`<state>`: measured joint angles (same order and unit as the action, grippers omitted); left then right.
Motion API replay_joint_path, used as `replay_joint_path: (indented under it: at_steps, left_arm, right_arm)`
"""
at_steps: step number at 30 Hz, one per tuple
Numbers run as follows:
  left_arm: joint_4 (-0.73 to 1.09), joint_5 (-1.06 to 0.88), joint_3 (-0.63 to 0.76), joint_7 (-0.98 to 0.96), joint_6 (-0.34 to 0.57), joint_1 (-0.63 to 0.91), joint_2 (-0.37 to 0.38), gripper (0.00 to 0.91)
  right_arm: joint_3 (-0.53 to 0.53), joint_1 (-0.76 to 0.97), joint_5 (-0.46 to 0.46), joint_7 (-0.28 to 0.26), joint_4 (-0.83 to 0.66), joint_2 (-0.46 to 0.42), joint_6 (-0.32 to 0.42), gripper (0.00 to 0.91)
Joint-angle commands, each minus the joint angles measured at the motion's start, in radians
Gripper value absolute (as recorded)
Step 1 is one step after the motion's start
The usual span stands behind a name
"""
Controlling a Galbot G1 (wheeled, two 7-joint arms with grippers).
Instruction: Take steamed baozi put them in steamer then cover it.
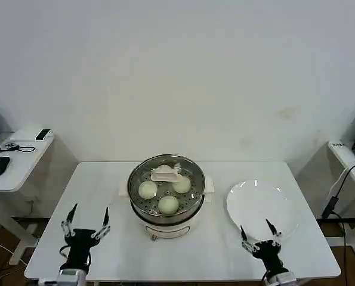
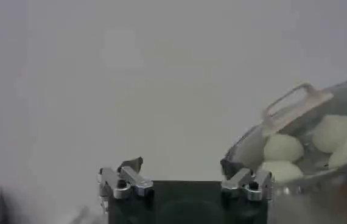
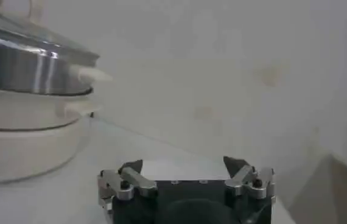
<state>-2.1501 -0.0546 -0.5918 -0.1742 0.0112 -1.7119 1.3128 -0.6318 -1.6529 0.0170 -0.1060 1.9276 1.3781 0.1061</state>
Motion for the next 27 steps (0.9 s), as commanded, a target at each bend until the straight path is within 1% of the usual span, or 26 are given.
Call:
replay_joint_path:
  at_steps: [1, 4, 7, 11, 22, 25, 27]
  left_arm:
    - [0.05, 0.172, -0.048, 0.017, 0.08, -0.119, 0.043, 0.907]
    - [0.074, 0.146, -0.041, 0.036, 0.077, -0.11, 0.048, 0.907]
    - [0.084, 0.142, -0.042, 0.046, 0.079, -0.108, 0.053, 0.907]
    - [0.088, 0.135, -0.047, 0.055, 0.099, -0.107, 0.06, 0.907]
    - [0.088, 0.098, -0.019, 0.048, 0.1, -0.107, 0.086, 0.907]
    - [0.096, 0.044, -0.028, 0.086, 0.087, -0.11, 0.082, 0.907]
    - [0.096, 0.043, -0.035, 0.089, 0.088, -0.114, 0.084, 0.907]
  right_arm:
    - [0.052, -0.024, -0.177, -0.039, 0.084, -0.048, -0.104, 0.907]
    - [0.061, -0.032, -0.212, -0.026, 0.117, -0.069, -0.145, 0.907]
    - [0.072, -0.04, -0.205, -0.003, 0.133, -0.074, -0.164, 0.907]
    - [0.084, -0.056, -0.171, 0.009, 0.142, -0.078, -0.161, 0.907]
    - [0.091, -0.078, -0.177, 0.034, 0.159, -0.091, -0.174, 0.907]
    - [0.096, -0.086, -0.178, 0.041, 0.166, -0.091, -0.18, 0.907]
    - [0.102, -0.09, -0.187, 0.049, 0.171, -0.098, -0.172, 0.907]
